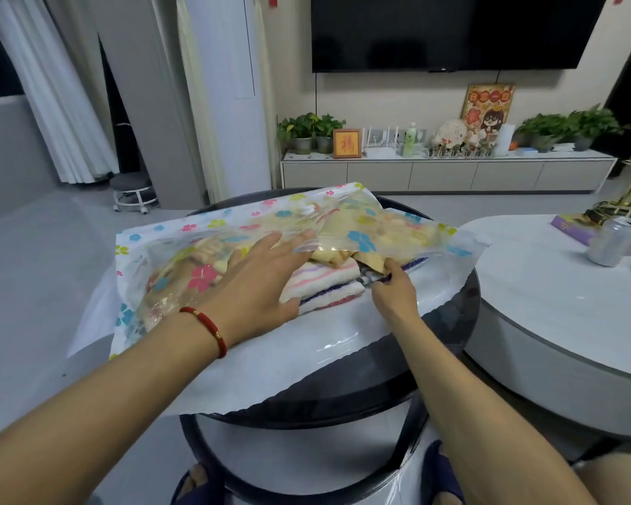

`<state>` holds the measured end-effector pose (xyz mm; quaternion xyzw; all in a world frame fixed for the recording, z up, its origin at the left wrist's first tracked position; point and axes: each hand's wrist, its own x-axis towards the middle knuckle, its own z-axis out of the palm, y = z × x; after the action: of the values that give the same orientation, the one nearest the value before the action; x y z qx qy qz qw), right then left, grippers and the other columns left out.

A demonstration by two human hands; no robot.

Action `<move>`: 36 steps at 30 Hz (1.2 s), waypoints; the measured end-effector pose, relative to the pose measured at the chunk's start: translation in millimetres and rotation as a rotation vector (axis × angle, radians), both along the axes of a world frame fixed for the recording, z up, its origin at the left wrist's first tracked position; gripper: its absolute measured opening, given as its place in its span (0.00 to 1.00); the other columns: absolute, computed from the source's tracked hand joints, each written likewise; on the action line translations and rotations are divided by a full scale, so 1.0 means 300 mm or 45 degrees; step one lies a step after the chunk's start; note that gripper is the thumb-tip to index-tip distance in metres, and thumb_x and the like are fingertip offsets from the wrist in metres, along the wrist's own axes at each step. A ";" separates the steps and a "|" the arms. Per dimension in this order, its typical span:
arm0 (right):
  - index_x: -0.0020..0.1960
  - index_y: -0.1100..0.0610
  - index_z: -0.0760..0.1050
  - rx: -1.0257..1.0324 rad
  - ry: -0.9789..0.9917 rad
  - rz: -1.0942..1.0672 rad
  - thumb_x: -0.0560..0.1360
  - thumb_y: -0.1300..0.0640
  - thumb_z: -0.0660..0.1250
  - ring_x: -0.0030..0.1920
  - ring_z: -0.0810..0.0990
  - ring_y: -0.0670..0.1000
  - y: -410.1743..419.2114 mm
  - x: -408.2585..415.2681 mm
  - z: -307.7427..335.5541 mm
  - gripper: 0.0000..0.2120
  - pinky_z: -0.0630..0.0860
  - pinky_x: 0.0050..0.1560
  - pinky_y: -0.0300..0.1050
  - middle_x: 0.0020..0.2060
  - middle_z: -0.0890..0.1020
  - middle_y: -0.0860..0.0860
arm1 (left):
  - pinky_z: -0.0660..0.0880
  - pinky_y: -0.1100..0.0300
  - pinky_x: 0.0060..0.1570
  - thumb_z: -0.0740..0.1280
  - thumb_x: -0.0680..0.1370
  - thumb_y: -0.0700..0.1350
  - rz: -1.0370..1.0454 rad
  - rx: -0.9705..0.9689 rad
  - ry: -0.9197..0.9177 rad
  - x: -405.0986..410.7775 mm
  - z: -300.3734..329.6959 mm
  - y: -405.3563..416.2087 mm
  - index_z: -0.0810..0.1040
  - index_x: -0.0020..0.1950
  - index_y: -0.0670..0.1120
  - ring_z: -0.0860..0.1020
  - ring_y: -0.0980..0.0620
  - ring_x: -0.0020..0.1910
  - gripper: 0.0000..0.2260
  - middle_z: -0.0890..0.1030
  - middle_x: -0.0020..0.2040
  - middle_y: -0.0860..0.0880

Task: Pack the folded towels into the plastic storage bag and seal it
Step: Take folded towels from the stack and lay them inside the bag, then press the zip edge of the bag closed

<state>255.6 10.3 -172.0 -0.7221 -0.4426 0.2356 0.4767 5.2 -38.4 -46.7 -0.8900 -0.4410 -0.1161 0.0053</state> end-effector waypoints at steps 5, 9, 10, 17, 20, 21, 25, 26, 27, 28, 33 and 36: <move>0.70 0.56 0.75 -0.269 -0.303 0.310 0.80 0.54 0.63 0.63 0.78 0.62 0.052 0.075 0.030 0.19 0.75 0.62 0.53 0.64 0.81 0.58 | 0.59 0.34 0.70 0.66 0.75 0.48 0.011 0.010 -0.073 0.000 -0.080 -0.014 0.56 0.78 0.61 0.49 0.49 0.79 0.34 0.49 0.80 0.63; 0.74 0.58 0.71 -0.303 -0.992 0.202 0.83 0.53 0.57 0.71 0.72 0.59 -0.086 0.187 -0.061 0.21 0.65 0.69 0.57 0.71 0.75 0.58 | 0.52 0.25 0.69 0.68 0.74 0.50 -0.028 0.053 -0.187 0.014 -0.230 -0.045 0.52 0.79 0.62 0.42 0.51 0.80 0.38 0.40 0.78 0.67; 0.74 0.57 0.70 -0.297 -1.051 0.251 0.84 0.54 0.56 0.71 0.71 0.59 -0.118 0.196 -0.077 0.20 0.65 0.69 0.56 0.70 0.75 0.57 | 0.49 0.24 0.69 0.68 0.74 0.52 -0.020 0.053 -0.162 0.015 -0.276 -0.045 0.53 0.79 0.61 0.40 0.50 0.80 0.37 0.39 0.78 0.67; 0.81 0.59 0.59 -0.429 -1.309 0.282 0.86 0.50 0.48 0.75 0.65 0.58 -0.328 0.090 -0.053 0.26 0.66 0.70 0.54 0.77 0.66 0.58 | 0.38 0.29 0.71 0.70 0.74 0.52 -0.084 0.008 -0.241 -0.101 -0.432 0.044 0.52 0.79 0.62 0.43 0.57 0.79 0.38 0.43 0.78 0.68; 0.80 0.60 0.60 -0.462 -1.323 0.350 0.86 0.47 0.48 0.76 0.64 0.59 -0.424 0.012 -0.035 0.27 0.66 0.72 0.54 0.76 0.66 0.59 | 0.44 0.28 0.72 0.71 0.75 0.51 -0.073 -0.032 -0.207 -0.168 -0.406 0.094 0.61 0.78 0.56 0.49 0.56 0.79 0.34 0.54 0.79 0.59; 0.78 0.60 0.63 -0.426 -1.285 0.430 0.86 0.47 0.51 0.74 0.67 0.59 -0.449 0.000 -0.023 0.26 0.67 0.70 0.54 0.73 0.69 0.58 | 0.47 0.28 0.72 0.72 0.75 0.50 -0.068 -0.040 -0.189 -0.184 -0.392 0.103 0.63 0.77 0.55 0.52 0.54 0.79 0.33 0.59 0.79 0.55; 0.59 0.54 0.82 -0.139 -0.934 0.630 0.78 0.53 0.64 0.55 0.82 0.50 -0.551 0.058 0.084 0.13 0.78 0.56 0.50 0.55 0.84 0.49 | 0.59 0.31 0.69 0.71 0.71 0.48 -0.152 0.050 -0.134 -0.239 -0.355 0.078 0.73 0.71 0.54 0.61 0.48 0.77 0.28 0.70 0.74 0.53; 0.55 0.51 0.84 -0.040 -0.877 0.559 0.77 0.52 0.64 0.49 0.83 0.45 -0.569 0.094 0.119 0.12 0.79 0.53 0.48 0.50 0.86 0.46 | 0.62 0.32 0.69 0.70 0.72 0.51 -0.184 0.102 -0.134 -0.246 -0.353 0.059 0.78 0.67 0.53 0.64 0.46 0.76 0.23 0.72 0.73 0.53; 0.51 0.50 0.85 0.078 -0.839 0.453 0.76 0.52 0.64 0.44 0.81 0.41 -0.578 0.137 0.151 0.11 0.79 0.50 0.44 0.46 0.86 0.44 | 0.64 0.34 0.68 0.68 0.73 0.54 -0.211 0.148 -0.160 -0.248 -0.353 0.034 0.83 0.60 0.52 0.68 0.44 0.74 0.17 0.74 0.71 0.52; 0.49 0.49 0.85 0.189 -0.804 0.330 0.75 0.52 0.65 0.41 0.80 0.40 -0.577 0.188 0.178 0.10 0.77 0.47 0.42 0.44 0.86 0.43 | 0.67 0.37 0.66 0.66 0.73 0.56 -0.239 0.188 -0.202 -0.241 -0.351 0.007 0.86 0.51 0.52 0.71 0.42 0.71 0.13 0.76 0.69 0.50; 0.58 0.56 0.83 -0.126 -0.615 -0.169 0.79 0.54 0.67 0.52 0.82 0.57 -0.431 0.507 0.227 0.11 0.76 0.55 0.50 0.52 0.84 0.52 | 0.73 0.46 0.56 0.70 0.75 0.51 -0.451 0.347 -0.354 -0.060 -0.288 -0.123 0.68 0.30 0.47 0.80 0.44 0.57 0.18 0.84 0.48 0.49; 0.54 0.62 0.83 -0.434 -0.032 -0.109 0.80 0.51 0.67 0.41 0.83 0.57 -0.371 0.599 0.177 0.15 0.81 0.47 0.51 0.45 0.85 0.56 | 0.73 0.50 0.46 0.69 0.76 0.47 -0.566 0.465 -0.441 0.175 -0.237 -0.183 0.67 0.36 0.45 0.76 0.42 0.43 0.14 0.76 0.38 0.48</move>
<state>435.4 -100.9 -119.1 -0.8134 -0.3710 0.2779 0.3514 57.8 -93.2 -117.7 -0.9157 -0.2025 -0.3411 0.0642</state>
